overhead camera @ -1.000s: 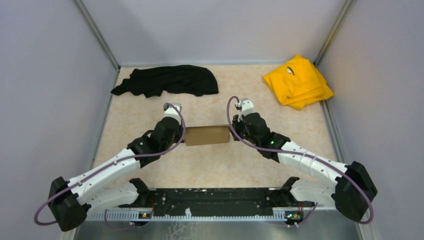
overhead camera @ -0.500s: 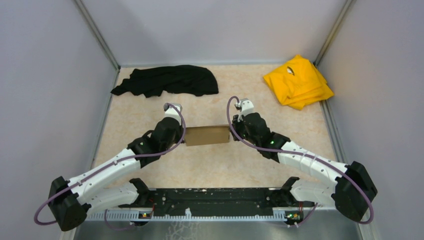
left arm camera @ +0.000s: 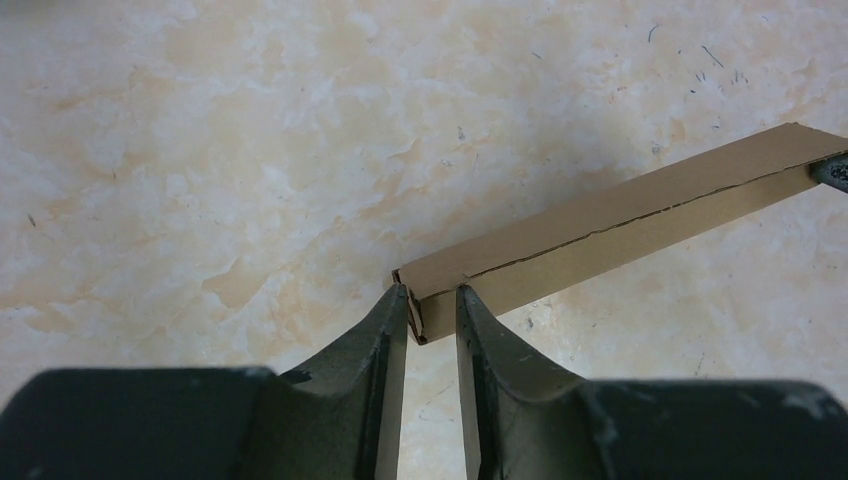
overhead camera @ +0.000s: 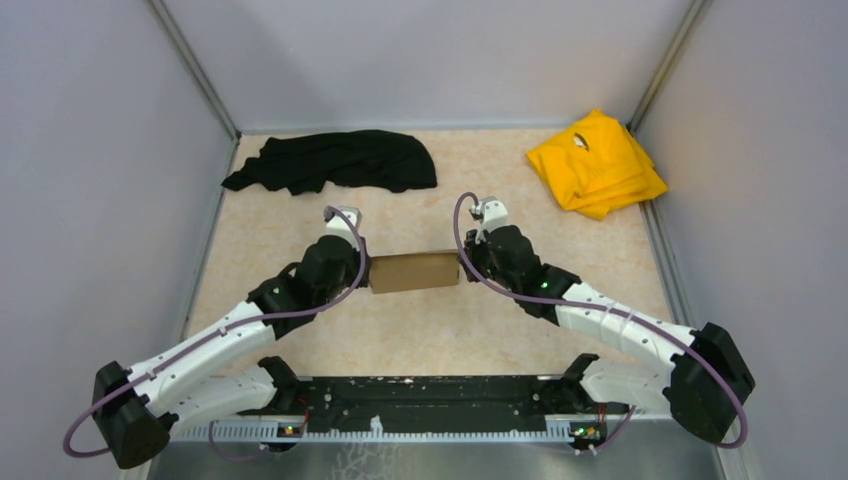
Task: Fold the paper box
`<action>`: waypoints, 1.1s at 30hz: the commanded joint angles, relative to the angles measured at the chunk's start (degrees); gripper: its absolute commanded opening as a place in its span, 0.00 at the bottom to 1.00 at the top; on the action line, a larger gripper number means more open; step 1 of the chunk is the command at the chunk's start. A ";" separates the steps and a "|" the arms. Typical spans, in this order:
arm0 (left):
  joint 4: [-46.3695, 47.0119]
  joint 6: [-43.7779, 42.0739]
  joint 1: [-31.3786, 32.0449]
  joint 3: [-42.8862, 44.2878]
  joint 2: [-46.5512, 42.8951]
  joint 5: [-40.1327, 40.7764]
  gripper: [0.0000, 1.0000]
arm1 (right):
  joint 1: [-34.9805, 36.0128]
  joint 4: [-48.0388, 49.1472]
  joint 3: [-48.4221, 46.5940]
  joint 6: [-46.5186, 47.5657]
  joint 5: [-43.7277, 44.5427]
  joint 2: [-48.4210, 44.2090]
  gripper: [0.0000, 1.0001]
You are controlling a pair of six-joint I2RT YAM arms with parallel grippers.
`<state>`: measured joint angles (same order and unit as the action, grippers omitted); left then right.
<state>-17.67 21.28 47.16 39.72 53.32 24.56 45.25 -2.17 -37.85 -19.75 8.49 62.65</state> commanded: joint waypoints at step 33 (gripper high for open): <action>-0.23 1.77 0.39 5.88 0.08 -4.10 0.24 | 0.67 -3.00 1.54 -0.70 -0.68 -0.99 0.00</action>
<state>-19.22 22.31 47.18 44.14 52.18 22.83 45.25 -2.24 -37.85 -19.77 8.40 62.63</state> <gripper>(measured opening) 0.249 0.005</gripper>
